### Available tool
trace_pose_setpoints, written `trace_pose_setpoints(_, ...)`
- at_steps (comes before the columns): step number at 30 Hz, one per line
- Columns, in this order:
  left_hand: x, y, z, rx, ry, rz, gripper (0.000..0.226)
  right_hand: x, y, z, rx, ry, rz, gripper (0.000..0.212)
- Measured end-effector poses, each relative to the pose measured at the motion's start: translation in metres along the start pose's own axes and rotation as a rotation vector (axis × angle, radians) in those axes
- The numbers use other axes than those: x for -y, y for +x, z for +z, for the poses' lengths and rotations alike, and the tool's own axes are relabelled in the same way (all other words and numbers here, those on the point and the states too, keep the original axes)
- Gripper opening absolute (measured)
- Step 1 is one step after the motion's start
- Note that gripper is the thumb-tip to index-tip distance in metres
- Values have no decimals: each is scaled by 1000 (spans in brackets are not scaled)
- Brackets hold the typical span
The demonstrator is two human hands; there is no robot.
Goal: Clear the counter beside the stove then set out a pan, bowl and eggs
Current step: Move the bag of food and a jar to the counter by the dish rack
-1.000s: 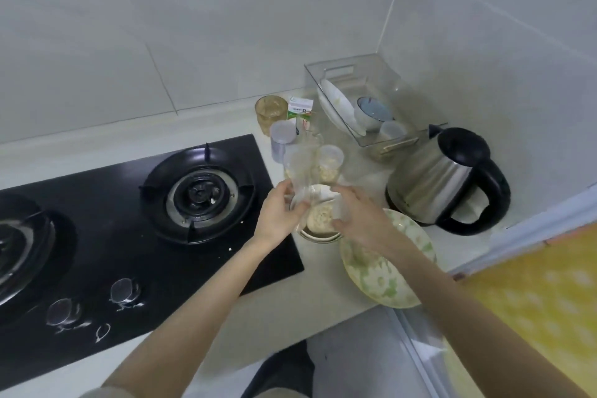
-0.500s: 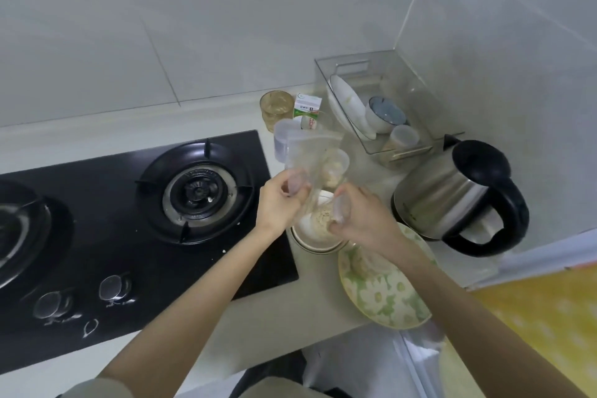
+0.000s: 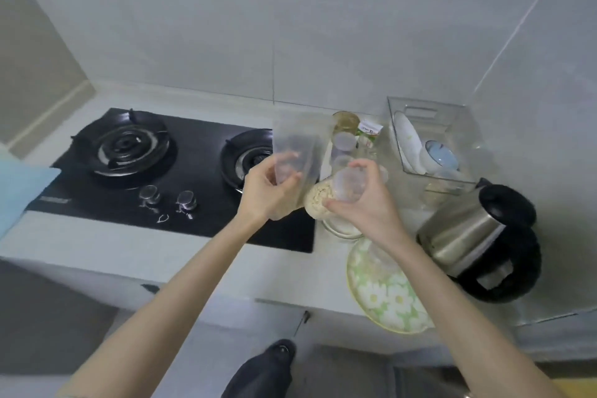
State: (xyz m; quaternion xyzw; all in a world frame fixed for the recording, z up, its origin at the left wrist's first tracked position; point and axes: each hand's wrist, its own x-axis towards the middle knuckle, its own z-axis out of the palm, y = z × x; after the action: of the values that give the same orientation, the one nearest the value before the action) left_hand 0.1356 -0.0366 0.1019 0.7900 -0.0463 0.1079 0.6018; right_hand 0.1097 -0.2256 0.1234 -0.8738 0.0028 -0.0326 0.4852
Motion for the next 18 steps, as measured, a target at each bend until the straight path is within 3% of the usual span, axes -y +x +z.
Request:
trace_pose_setpoints(10, -21, -130, -131, -341, 108, -123, 31, 89, -70, 86, 350, -2, -290, 75)
trace_pose_setpoints(18, -24, -268, -252, -703, 160, -224, 37, 170, -158, 198, 677, 29, -507, 77)
